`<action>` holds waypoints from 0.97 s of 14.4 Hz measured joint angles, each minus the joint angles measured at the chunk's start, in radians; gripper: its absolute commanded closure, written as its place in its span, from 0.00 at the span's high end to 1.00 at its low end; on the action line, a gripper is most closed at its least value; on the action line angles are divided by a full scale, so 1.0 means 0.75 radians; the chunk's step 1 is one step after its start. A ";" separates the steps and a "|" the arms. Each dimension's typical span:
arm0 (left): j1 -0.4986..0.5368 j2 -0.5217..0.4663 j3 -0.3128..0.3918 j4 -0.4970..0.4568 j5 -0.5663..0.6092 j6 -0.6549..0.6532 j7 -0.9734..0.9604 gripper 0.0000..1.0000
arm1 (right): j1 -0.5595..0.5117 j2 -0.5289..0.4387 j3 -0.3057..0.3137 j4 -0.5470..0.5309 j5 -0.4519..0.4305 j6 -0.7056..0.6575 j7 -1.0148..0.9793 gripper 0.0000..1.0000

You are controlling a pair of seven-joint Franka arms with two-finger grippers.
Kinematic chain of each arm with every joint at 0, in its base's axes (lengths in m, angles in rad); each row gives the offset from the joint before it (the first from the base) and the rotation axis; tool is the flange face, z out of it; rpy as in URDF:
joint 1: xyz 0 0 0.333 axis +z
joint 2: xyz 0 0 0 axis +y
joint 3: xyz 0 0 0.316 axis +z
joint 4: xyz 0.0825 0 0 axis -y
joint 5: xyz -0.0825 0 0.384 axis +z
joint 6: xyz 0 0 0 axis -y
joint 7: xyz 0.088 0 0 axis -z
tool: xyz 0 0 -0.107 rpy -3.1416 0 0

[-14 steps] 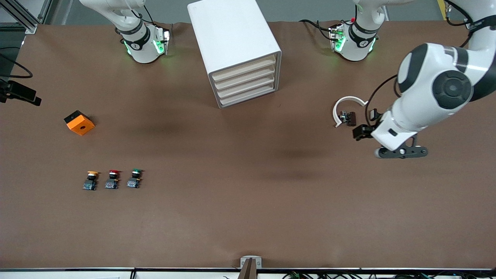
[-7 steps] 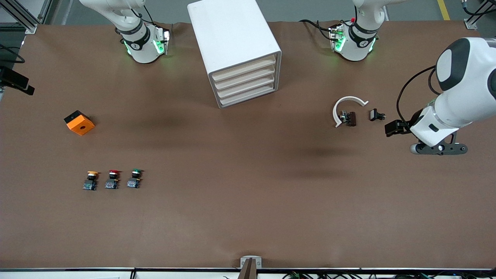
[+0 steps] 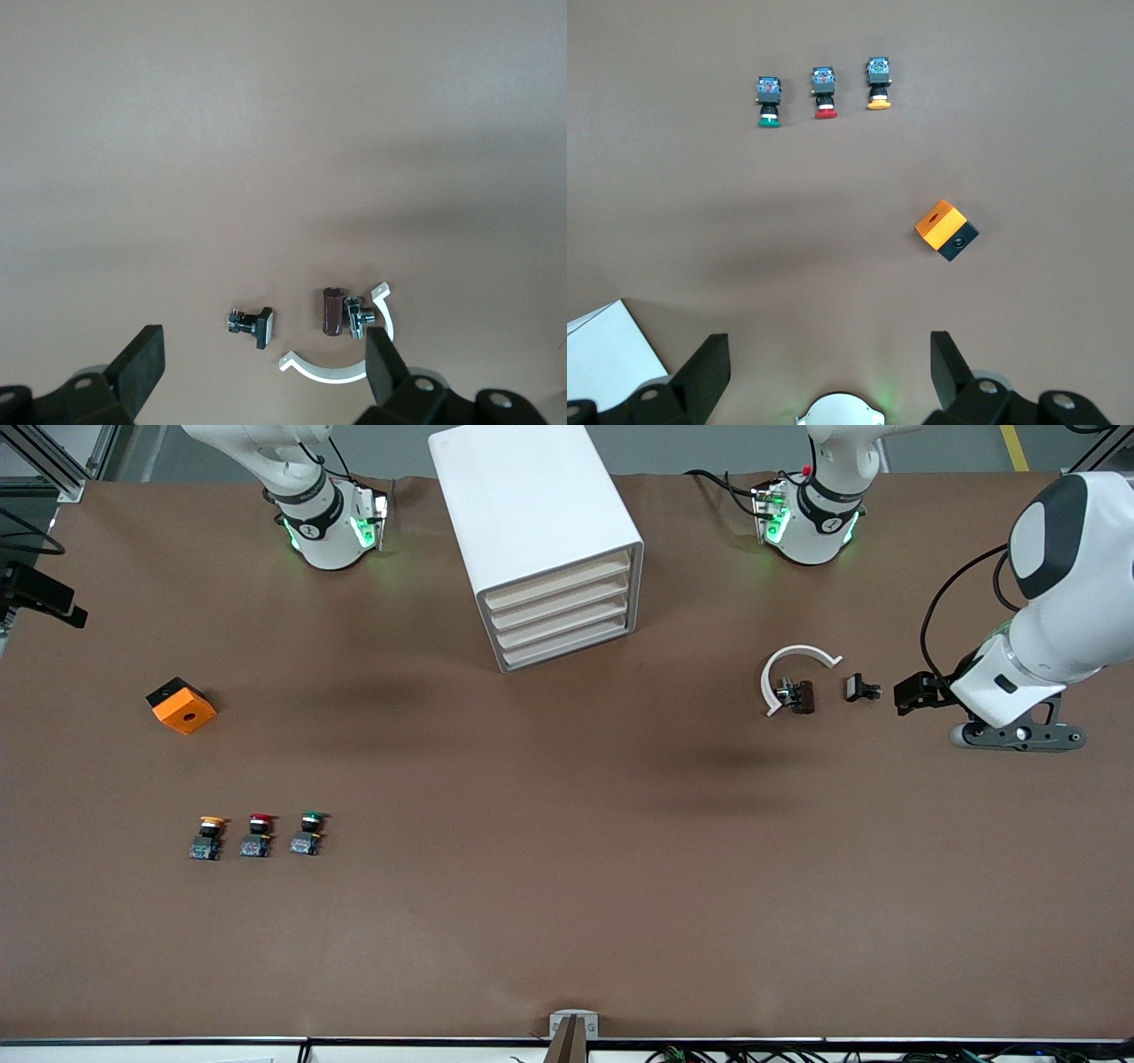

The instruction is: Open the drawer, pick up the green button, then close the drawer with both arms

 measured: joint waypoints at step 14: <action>-0.321 -0.170 0.389 -0.141 -0.035 0.138 0.024 1.00 | -0.002 -0.156 -0.003 -0.210 0.015 0.103 0.000 1.00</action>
